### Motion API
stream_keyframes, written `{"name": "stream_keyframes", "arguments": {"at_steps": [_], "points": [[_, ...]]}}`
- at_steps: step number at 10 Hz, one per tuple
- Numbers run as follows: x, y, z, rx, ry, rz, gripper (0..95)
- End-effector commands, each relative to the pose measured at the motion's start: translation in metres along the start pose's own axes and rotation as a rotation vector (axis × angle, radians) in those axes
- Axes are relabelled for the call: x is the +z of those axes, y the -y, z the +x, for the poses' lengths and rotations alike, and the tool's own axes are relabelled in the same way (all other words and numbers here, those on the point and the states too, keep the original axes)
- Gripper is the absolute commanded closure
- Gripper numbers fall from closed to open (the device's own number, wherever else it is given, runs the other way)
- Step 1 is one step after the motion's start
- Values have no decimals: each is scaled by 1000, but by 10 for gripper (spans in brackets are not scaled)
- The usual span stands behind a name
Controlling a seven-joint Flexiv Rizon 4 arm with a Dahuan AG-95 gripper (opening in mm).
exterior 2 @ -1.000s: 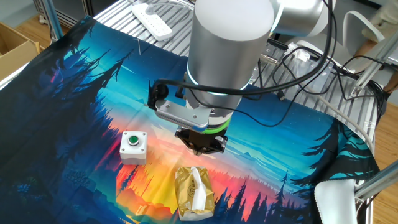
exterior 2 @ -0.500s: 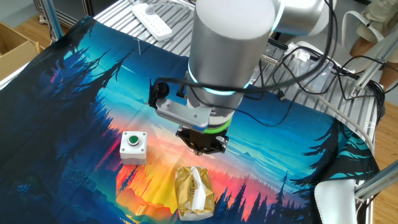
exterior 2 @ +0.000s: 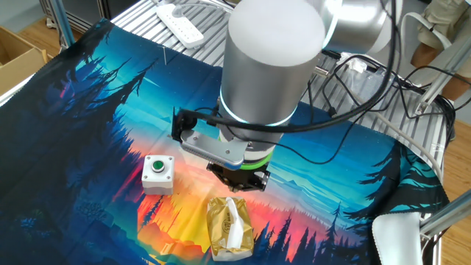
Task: Pull out a napkin
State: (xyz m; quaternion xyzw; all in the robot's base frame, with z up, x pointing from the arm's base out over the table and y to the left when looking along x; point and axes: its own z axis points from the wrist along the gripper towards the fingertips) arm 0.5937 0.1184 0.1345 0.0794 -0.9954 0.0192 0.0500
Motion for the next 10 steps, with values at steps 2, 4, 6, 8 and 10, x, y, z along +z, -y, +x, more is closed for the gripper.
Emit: {"name": "stream_keyframes", "arguments": {"at_steps": [2,4,6,8,10], "points": [[-1,-2,0,1,-1,0,950],[2,-5,4,4,4,11,950],[9,-6,10,7,6,13,950],[21,-4,16,5,18,11,950],[28,-1,18,7,21,10,950]]}}
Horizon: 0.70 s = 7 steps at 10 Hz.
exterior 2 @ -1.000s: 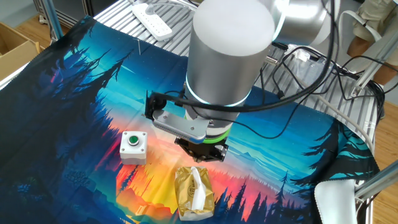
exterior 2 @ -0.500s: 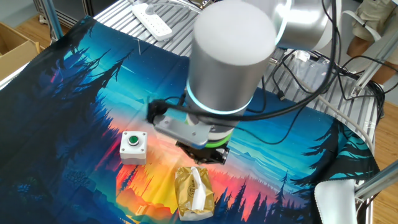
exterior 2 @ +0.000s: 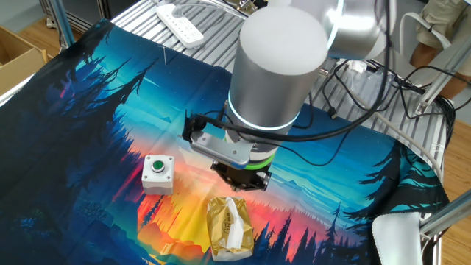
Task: Pull out a napkin
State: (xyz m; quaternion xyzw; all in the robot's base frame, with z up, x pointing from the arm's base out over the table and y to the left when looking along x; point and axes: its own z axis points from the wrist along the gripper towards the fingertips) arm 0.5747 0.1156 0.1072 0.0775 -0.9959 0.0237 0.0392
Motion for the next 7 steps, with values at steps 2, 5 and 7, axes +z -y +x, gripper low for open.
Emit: {"name": "stream_keyframes", "arguments": {"at_steps": [2,5,7], "points": [[4,2,3,8,0,3,950],[14,6,8,8,13,4,950],[12,4,8,22,10,-4,950]]}}
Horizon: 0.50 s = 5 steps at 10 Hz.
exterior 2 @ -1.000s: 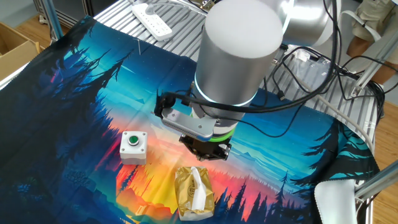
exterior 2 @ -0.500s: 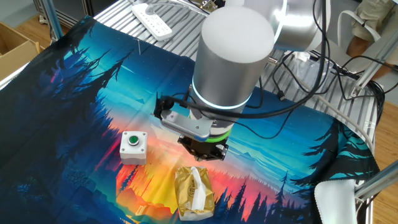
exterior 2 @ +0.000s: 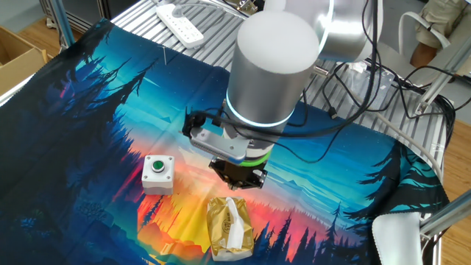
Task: Pull out a napkin
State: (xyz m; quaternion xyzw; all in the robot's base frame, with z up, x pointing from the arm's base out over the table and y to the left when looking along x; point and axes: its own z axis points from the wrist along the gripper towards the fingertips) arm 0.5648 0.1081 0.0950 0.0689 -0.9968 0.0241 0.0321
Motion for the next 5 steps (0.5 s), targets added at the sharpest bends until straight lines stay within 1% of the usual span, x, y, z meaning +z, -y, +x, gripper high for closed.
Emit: {"name": "stream_keyframes", "arguments": {"at_steps": [1,5], "points": [[-3,-3,-1,8,-4,-3,950],[-3,-3,-1,8,-16,-4,950]]}}
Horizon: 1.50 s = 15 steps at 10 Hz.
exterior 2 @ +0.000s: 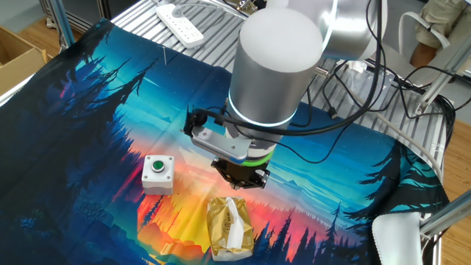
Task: Pull out a napkin
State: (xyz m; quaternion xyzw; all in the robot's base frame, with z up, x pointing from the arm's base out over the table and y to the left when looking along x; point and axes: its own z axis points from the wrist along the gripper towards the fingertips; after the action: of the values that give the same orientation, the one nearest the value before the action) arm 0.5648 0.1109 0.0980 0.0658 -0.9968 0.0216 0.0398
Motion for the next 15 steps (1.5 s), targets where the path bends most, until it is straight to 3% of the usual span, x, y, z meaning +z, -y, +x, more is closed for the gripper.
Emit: {"name": "stream_keyframes", "arguments": {"at_steps": [1,4,8,15], "points": [[0,-1,-1,0,-6,-1,950],[0,-1,-1,-17,-4,-3,950],[0,-1,-1,-5,23,-2,950],[0,-1,-1,1,43,-15,950]]}}
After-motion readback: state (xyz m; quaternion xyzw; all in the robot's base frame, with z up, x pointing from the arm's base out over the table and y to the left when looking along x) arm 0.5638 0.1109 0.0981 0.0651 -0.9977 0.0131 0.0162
